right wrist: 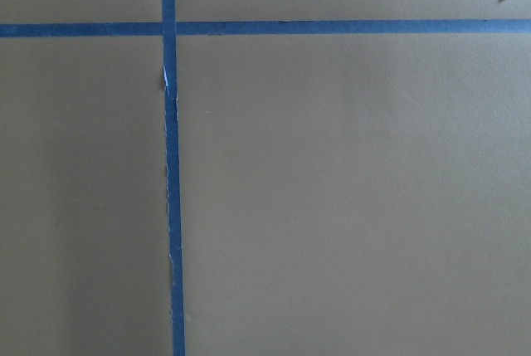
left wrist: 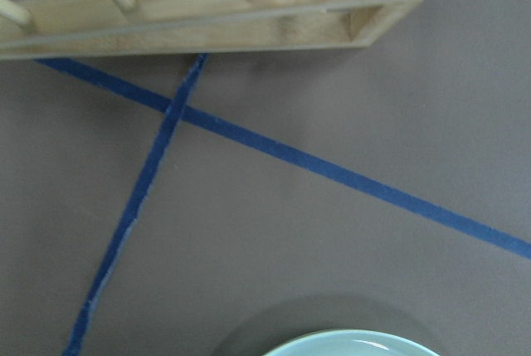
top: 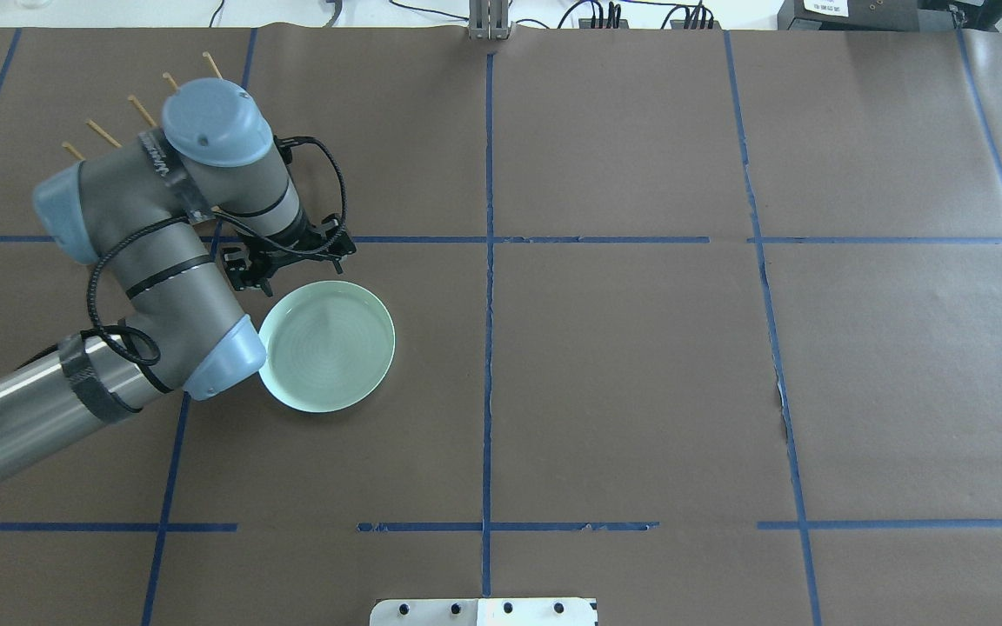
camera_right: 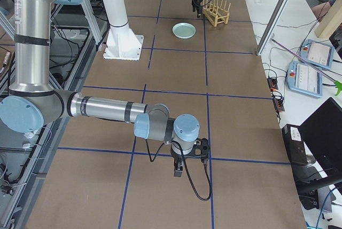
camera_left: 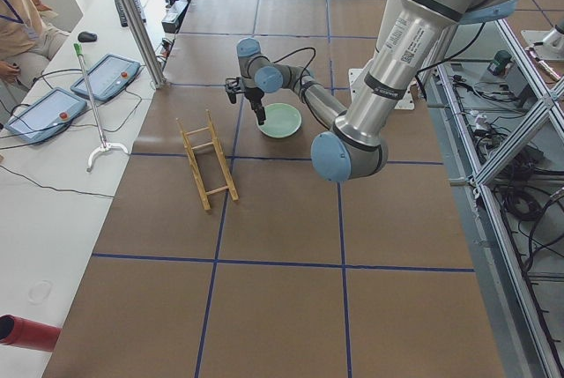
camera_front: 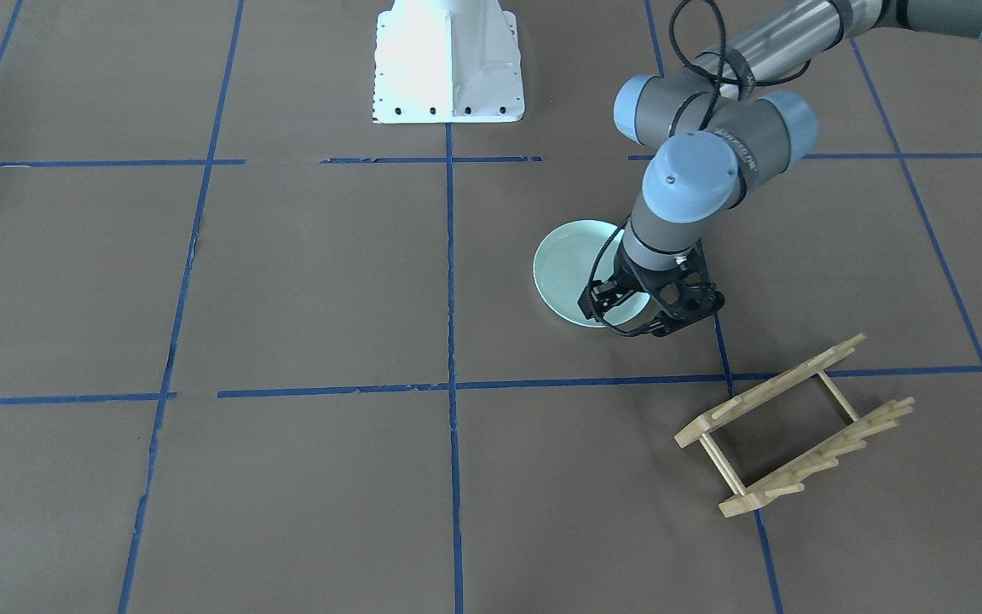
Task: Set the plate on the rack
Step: 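Close the left gripper on the plate's rim nearest the rack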
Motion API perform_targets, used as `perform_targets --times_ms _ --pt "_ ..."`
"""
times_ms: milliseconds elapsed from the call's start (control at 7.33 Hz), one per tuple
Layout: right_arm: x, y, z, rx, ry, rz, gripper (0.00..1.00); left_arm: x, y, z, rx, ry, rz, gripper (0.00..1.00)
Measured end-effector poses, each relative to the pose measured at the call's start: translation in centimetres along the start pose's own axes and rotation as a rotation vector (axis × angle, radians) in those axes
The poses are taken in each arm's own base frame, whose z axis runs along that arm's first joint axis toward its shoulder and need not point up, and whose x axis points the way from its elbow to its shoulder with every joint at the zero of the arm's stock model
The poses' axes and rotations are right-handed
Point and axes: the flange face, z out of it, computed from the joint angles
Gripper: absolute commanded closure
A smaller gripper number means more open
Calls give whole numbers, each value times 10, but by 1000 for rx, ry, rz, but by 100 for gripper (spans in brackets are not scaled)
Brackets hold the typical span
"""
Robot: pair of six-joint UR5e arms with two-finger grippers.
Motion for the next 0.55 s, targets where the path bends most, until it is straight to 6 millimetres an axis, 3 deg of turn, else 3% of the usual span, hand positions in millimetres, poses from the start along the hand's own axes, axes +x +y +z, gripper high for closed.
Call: perform_targets --times_ms 273,545 --pt "0 0 0 1 0 0 0 42 23 13 0 -20 7 2" --pt "0 0 0 0 0 0 0 58 46 25 -17 -31 17 11"
